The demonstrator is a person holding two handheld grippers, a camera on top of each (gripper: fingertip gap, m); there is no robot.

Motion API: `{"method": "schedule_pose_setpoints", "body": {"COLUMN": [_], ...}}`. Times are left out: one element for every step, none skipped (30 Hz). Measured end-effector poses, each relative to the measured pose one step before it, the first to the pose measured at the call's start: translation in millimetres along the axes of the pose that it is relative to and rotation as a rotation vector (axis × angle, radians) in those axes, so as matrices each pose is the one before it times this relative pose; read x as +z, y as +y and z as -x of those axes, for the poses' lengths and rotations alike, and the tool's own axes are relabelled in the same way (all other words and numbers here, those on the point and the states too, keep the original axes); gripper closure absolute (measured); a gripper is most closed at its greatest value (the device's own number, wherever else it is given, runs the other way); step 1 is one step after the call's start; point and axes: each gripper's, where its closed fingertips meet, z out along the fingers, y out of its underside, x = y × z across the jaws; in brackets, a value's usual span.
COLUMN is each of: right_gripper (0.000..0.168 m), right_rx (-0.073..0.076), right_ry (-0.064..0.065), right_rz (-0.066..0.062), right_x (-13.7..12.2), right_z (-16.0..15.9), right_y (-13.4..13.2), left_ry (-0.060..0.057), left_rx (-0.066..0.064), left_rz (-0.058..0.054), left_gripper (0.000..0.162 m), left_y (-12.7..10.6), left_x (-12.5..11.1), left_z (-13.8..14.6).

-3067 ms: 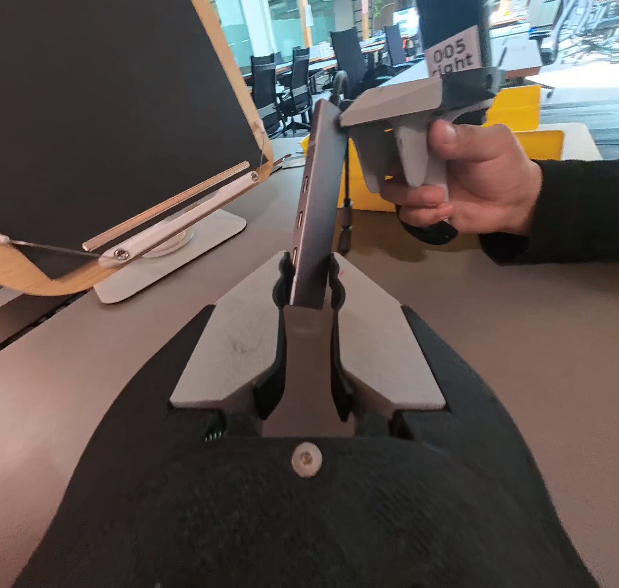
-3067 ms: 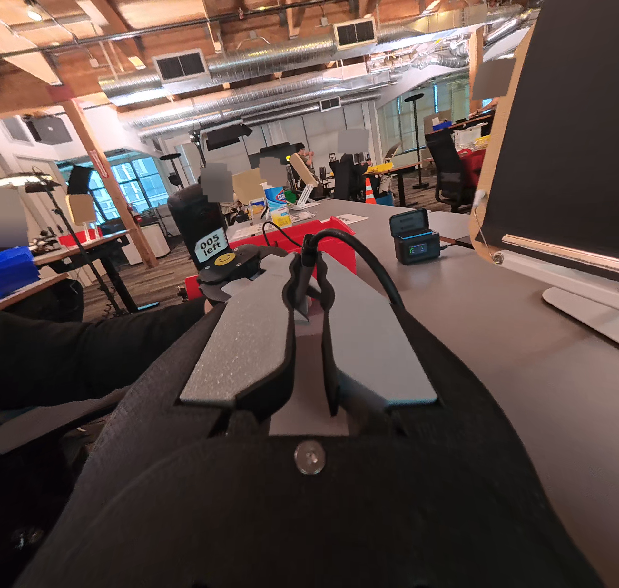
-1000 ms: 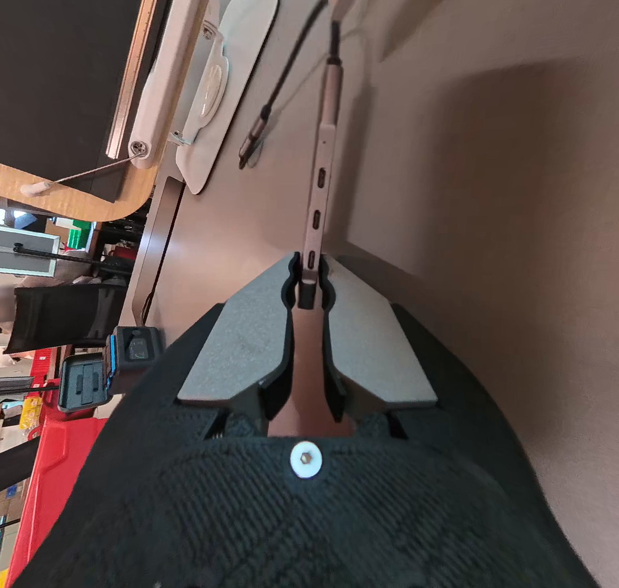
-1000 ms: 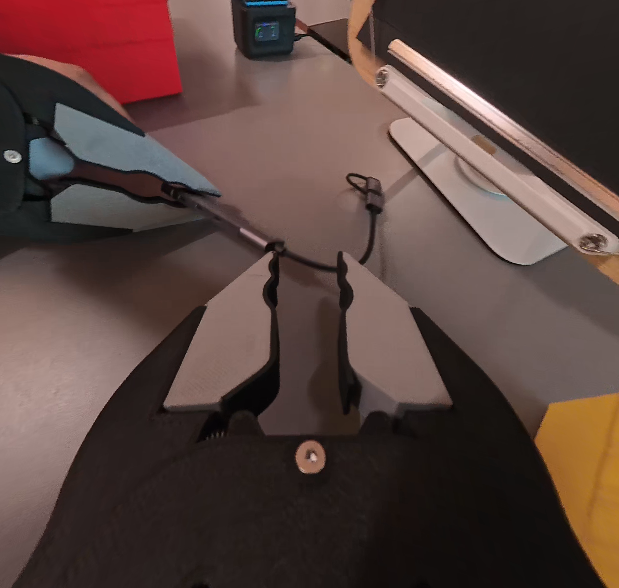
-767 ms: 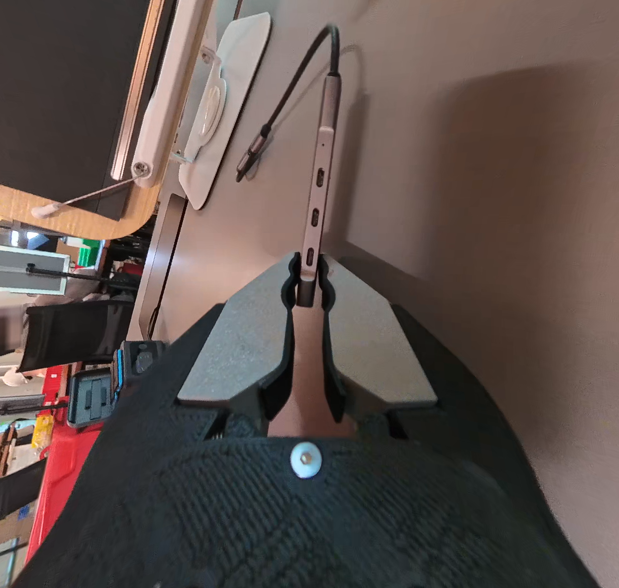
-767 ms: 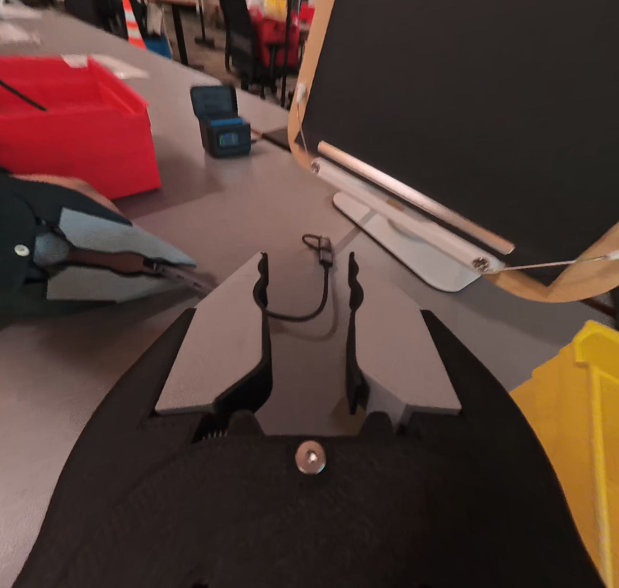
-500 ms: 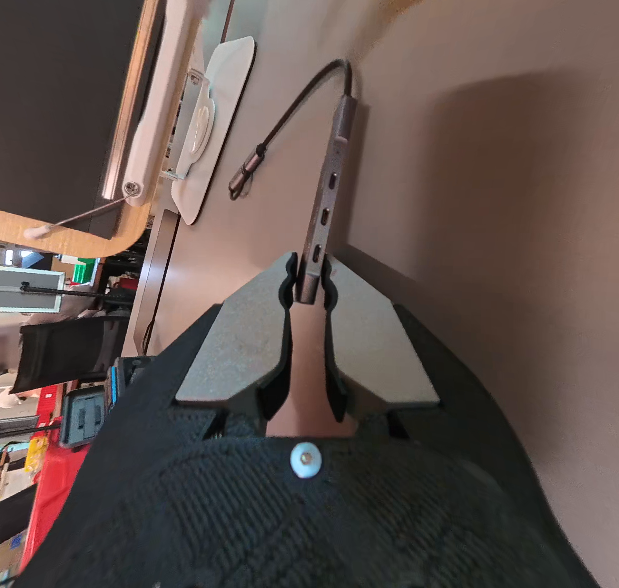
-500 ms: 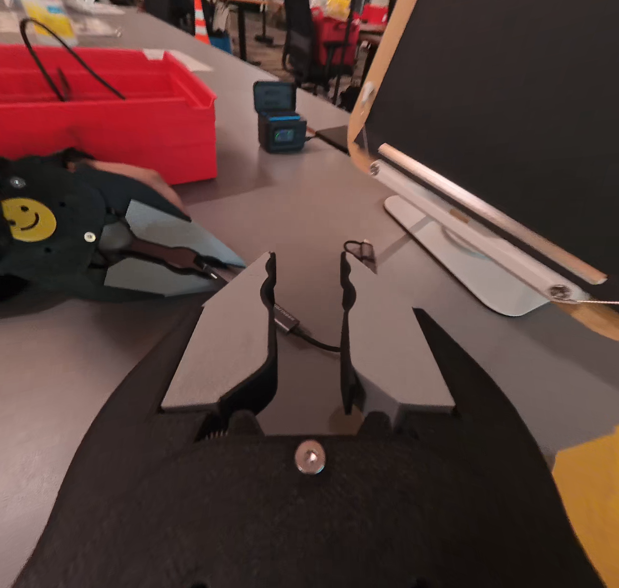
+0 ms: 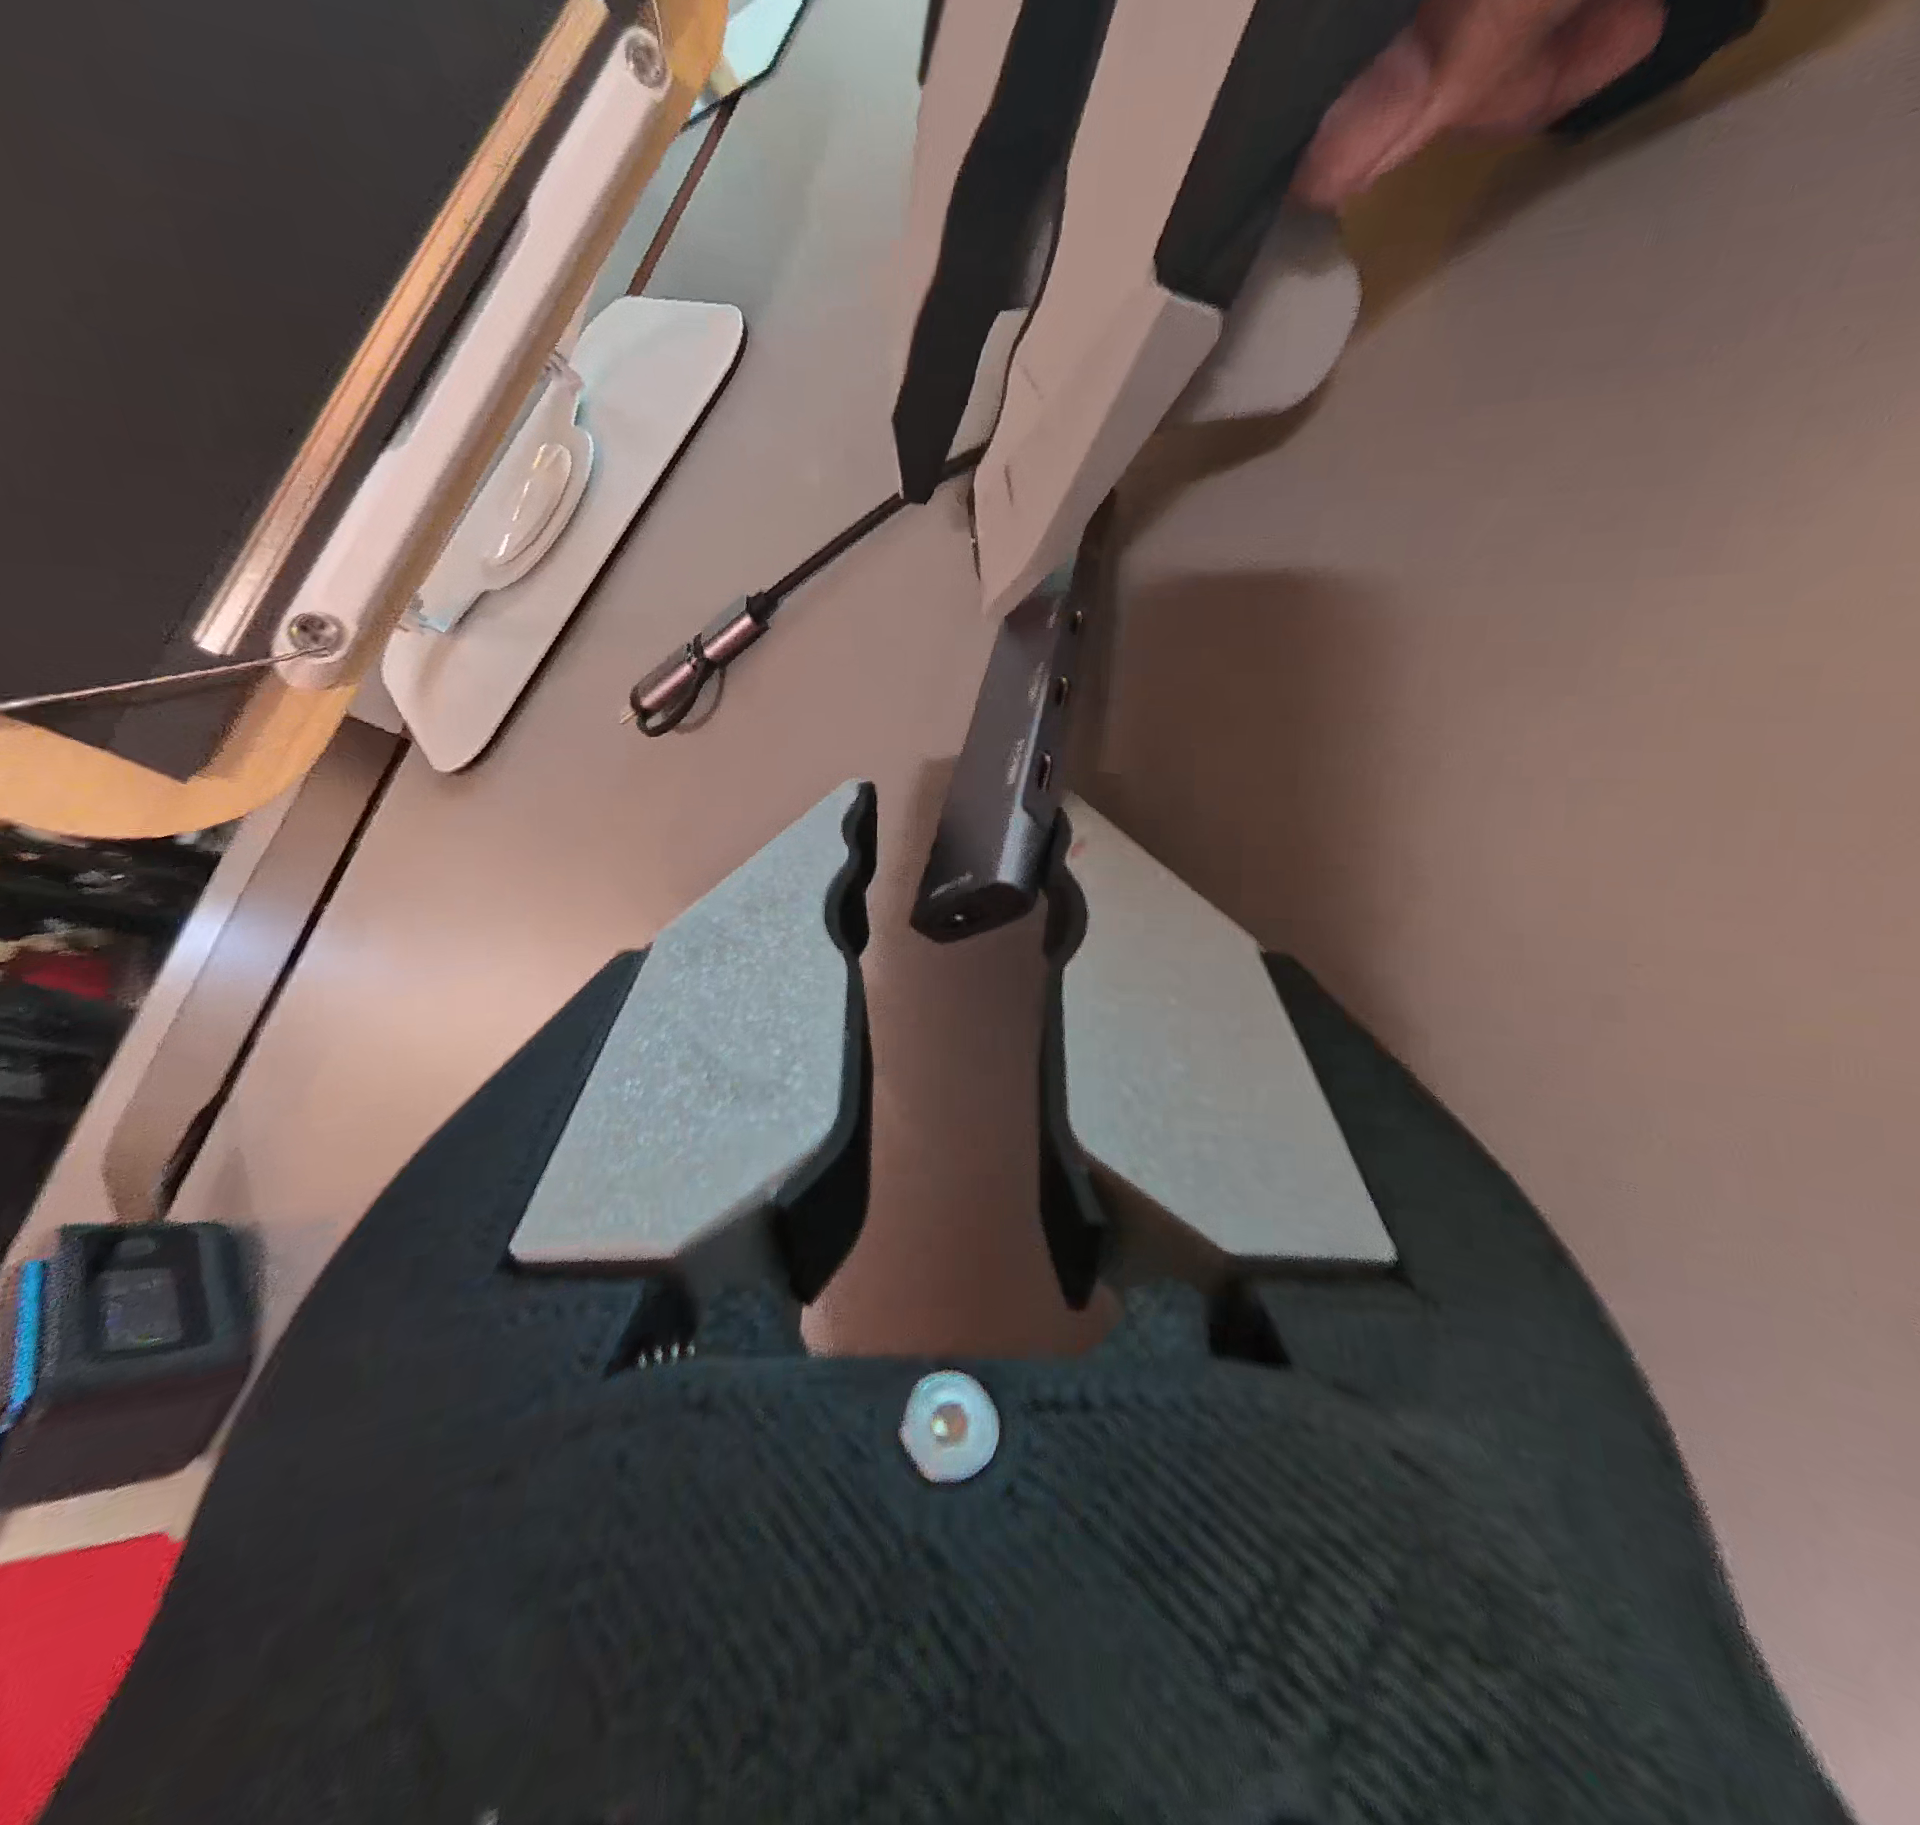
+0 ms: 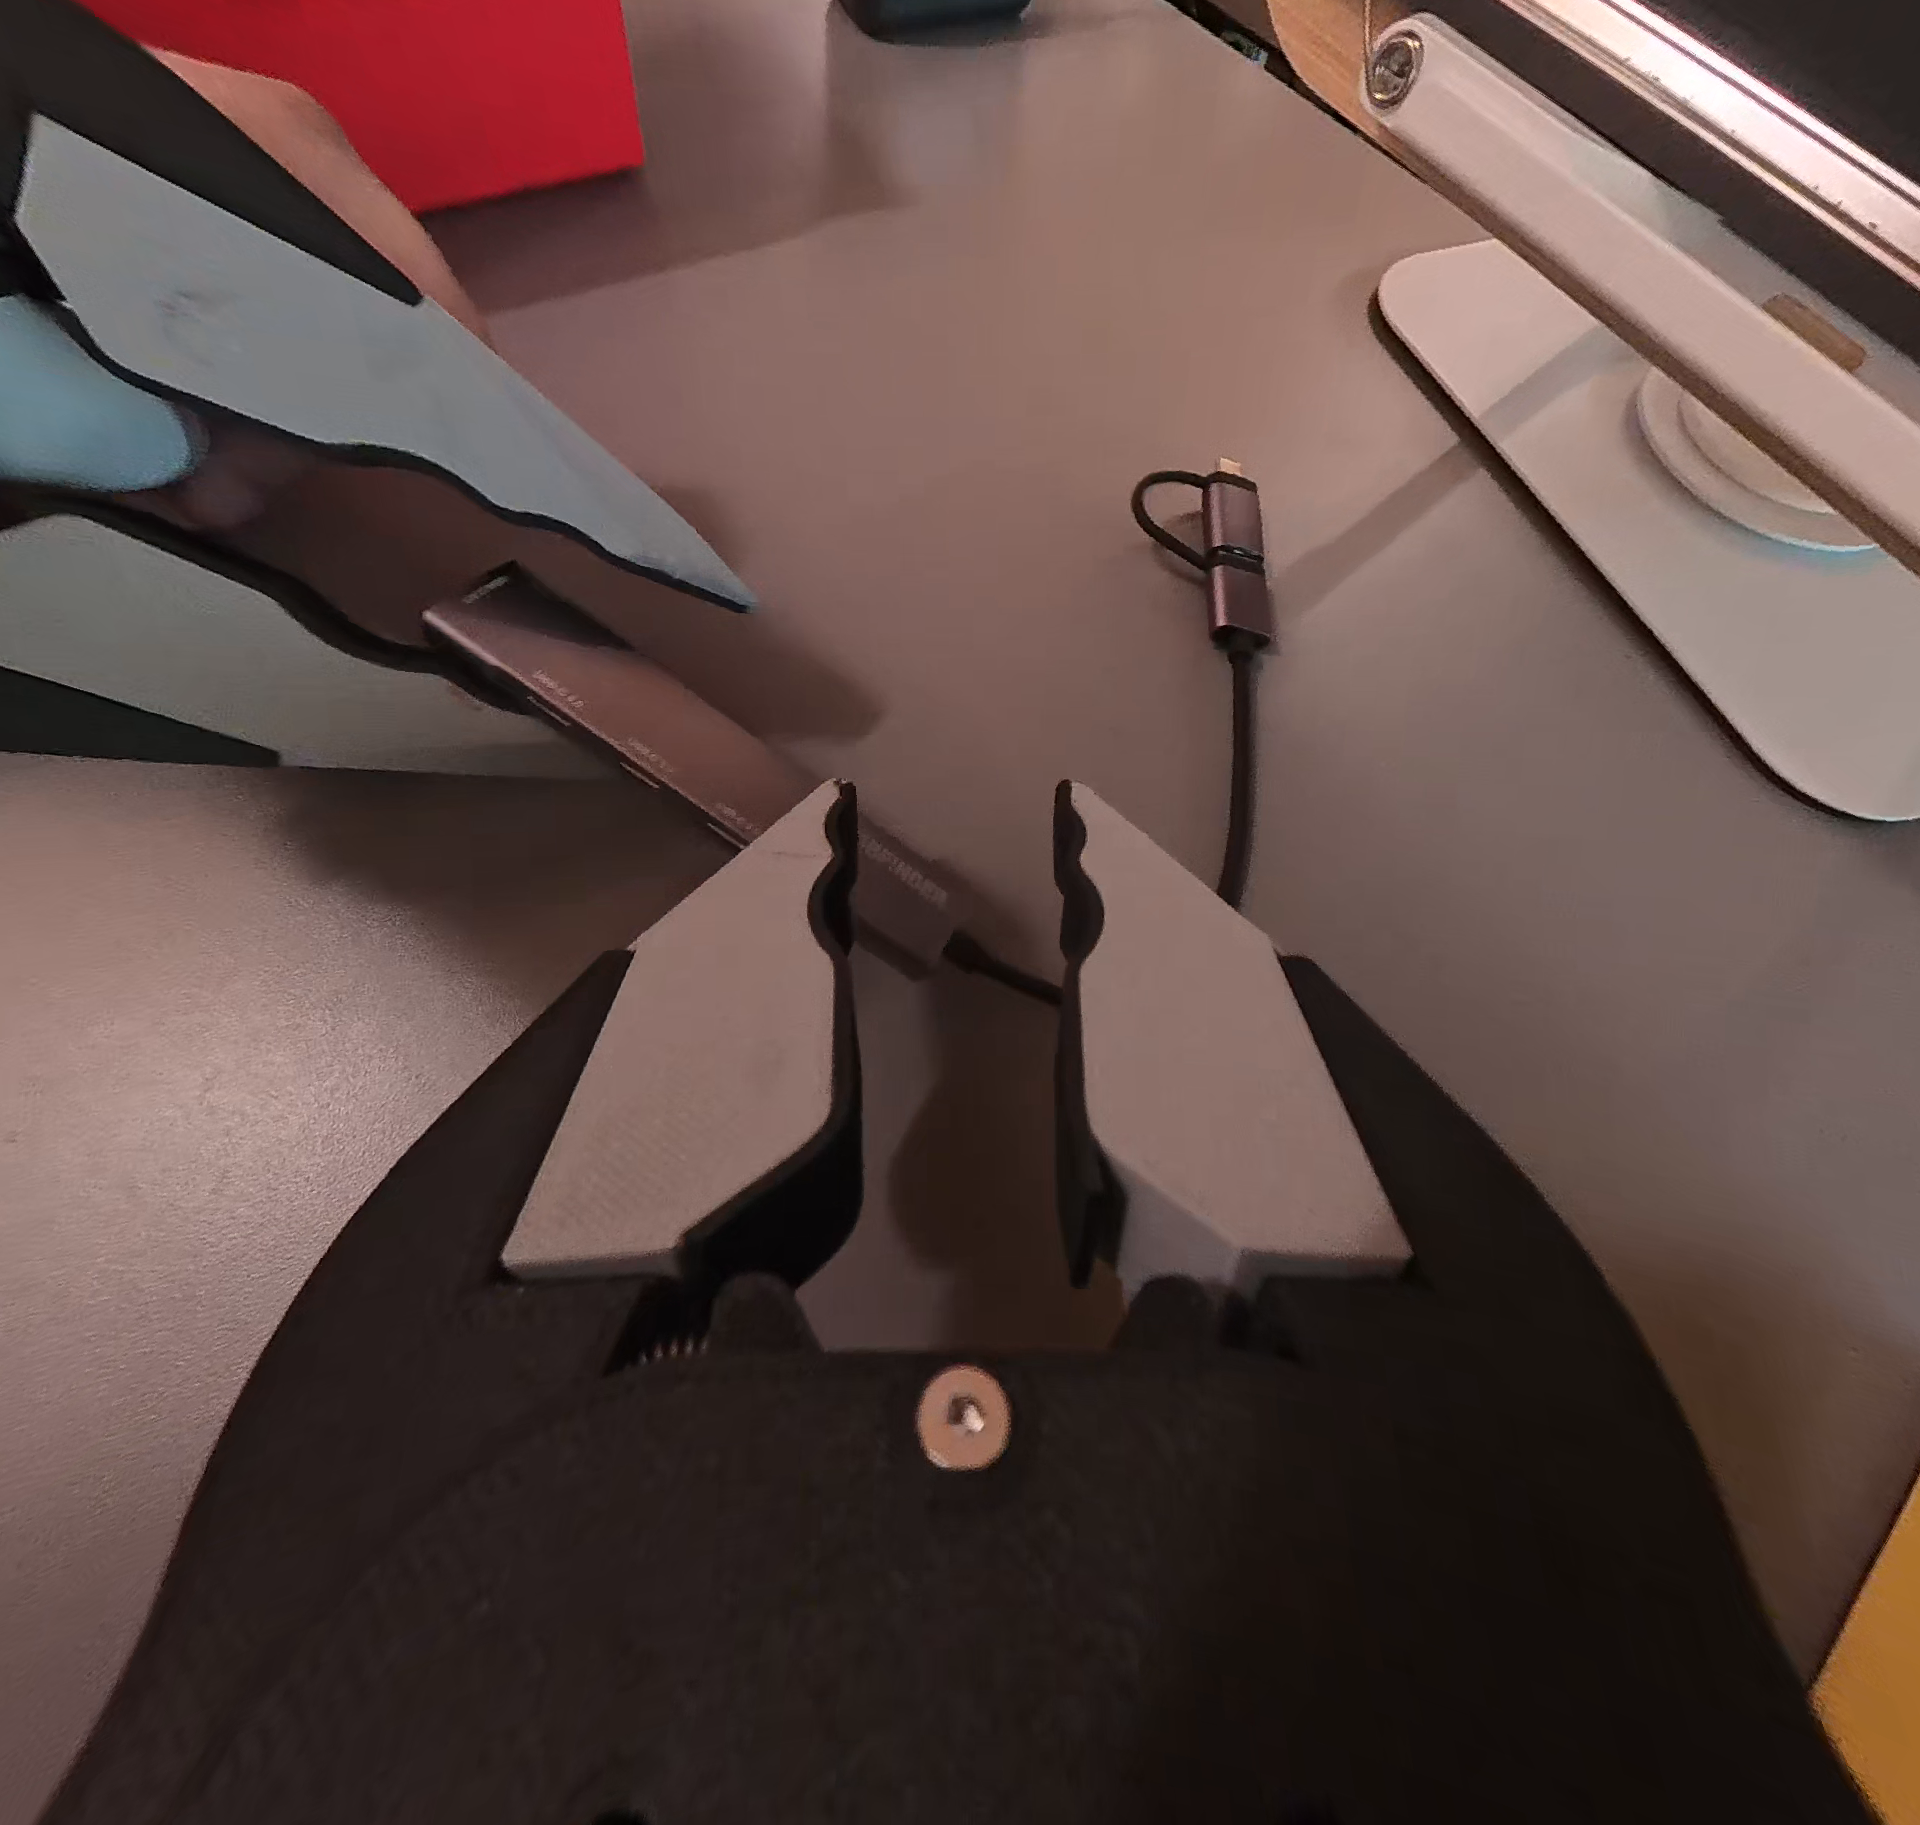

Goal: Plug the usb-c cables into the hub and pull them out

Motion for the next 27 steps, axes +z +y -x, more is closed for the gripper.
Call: {"method": "schedule_pose_setpoints", "body": {"right_gripper": [0.134, 0.134, 0.135, 0.136, 0.136, 0.138, 0.139, 0.139, 0.139, 0.139, 0.139, 0.139, 0.139, 0.139, 0.139, 0.138, 0.137, 0.137, 0.136, 0.134, 0.132, 0.13, 0.127, 0.127, 0.125, 0.123, 0.12], "right_rx": [0.0058, 0.0036, 0.0013, -0.0009, -0.005, -0.009, -0.0096, -0.0067, -0.0014, 0.0027, 0.0057, 0.0069, 0.0063, 0.0061, 0.0063, 0.0029, -0.003, -0.0082, -0.0133, -0.0133, -0.0031, 0.0063, 0.0051, -0.0058, -0.0186, -0.0245, -0.0237], "right_ry": [-0.0011, -0.002, -0.0019, -0.0008, -0.0017, 0.0001, 0.0031, 0.0066, 0.0071, 0.0061, 0.0067, 0.0063, 0.0023, -0.0032, -0.0096, -0.0161, -0.0212, -0.02, -0.019, -0.0306, -0.044, -0.0413, -0.0283, -0.0092, 0.0109, 0.024, 0.0281], "right_rz": [-0.0003, -0.0028, -0.0058, -0.0058, -0.0042, -0.0078, -0.0088, -0.0062, -0.0051, -0.0063, -0.0079, -0.0089, -0.0086, -0.0096, -0.0096, -0.0111, -0.0128, -0.0142, -0.0149, -0.02, -0.0282, -0.0274, -0.0149, -0.0003, 0.0043, 0.0029, 0.0009], "right_x": [-0.36, -0.53, -0.61, -0.68, -0.73, -0.73, -0.93, -1.17, -1.26, -1.38, -1.39, -1.5, -1.38, -1.07, -0.65, -0.49, -0.28, -0.47, -0.56, -0.48, -0.52, -0.41, -0.07, 0.05, -0.21, -0.45, -0.63], "right_z": [-0.71, -0.2, 0.17, 0.18, 0.67, 0.61, 0.14, -0.7, -1.36, -1.56, -2.02, -1.98, -1.42, -0.27, 0.91, 2.47, 3.91, 4.27, 4.48, 6.38, 8.16, 7.27, 4.89, 1.8, -0.8, -2.38, -2.84], "right_y": [-0.03, -0.57, -1.08, -1.19, -1.07, -1.69, -1.68, -1.38, -1.23, -1.32, -1.52, -1.46, -1.4, -1.52, -1.46, -1.81, -2.2, -2.64, -2.94, -3.92, -5.26, -4.76, -2.57, -0.49, 0.39, 0.2, -0.17], "left_ry": [0.0166, 0.0102, 0.0022, 0.003, 0.0015, 0.0017, 0.0009, -0.004, 0.0001, 0.0031, -0.0095, -0.0086, -0.0029, 0.0018, -0.0002, -0.001, -0.0028, -0.0076, -0.012, -0.0104, -0.0067, -0.004, -0.0052, 0.0005, 0.0084, 0.0026, -0.0006], "left_rx": [-0.0207, -0.0158, -0.0093, 0.0035, 0.0088, 0.0049, -0.0002, -0.0037, -0.0043, -0.0049, -0.0062, -0.0072, -0.0066, -0.0054, -0.007, -0.0055, -0.0011, 0.0053, 0.01, 0.0119, 0.0105, 0.0083, 0.0062, 0.0004, -0.003, -0.0024, 0.0003], "left_rz": [-0.0207, -0.018, -0.0107, -0.0048, -0.0003, -0.0009, -0.0022, -0.0001, 0.0043, 0.0056, 0.0029, 0.0014, -0.0005, -0.0032, -0.0063, -0.0063, -0.0049, -0.0041, -0.0039, -0.0028, -0.0036, -0.0099, -0.0153, -0.0136, -0.0107, -0.0104, -0.01], "left_gripper": [0.133, 0.133, 0.138, 0.141, 0.143, 0.145, 0.147, 0.148, 0.149, 0.151, 0.152, 0.152, 0.153, 0.153, 0.153, 0.153, 0.153, 0.153, 0.153, 0.153, 0.153, 0.153, 0.154, 0.154, 0.155, 0.155, 0.155], "left_y": [-3.21, -2.79, -1.64, -0.81, -0.46, -0.57, -0.59, -0.08, 0.86, 1.24, 0.84, 0.82, 0.88, 0.34, -0.37, -0.7, -0.74, -0.81, -0.79, -0.64, -0.92, -2.01, -2.91, -2.63, -1.95, -1.85, -1.58], "left_x": [-1.7, -1.45, -0.93, -0.41, -0.07, 0.03, 0.06, 0.13, 0.1, -0.03, -0.11, -0.11, -0.15, -0.32, -0.28, -0.41, -0.24, -0.36, -0.5, -0.5, -0.61, -0.96, -1.51, -1.53, -1.52, -1.42, -1.42], "left_z": [-0.85, -0.22, 0.51, -0.05, -0.34, -0.4, -0.05, 0.94, 0.65, 0.28, 2.27, 2.27, 1.67, 0.73, 0.74, 0.73, 0.75, 1.09, 1.52, 1.32, 0.92, 0.27, 0.76, 0.34, -0.4, 0.43, 0.86]}}
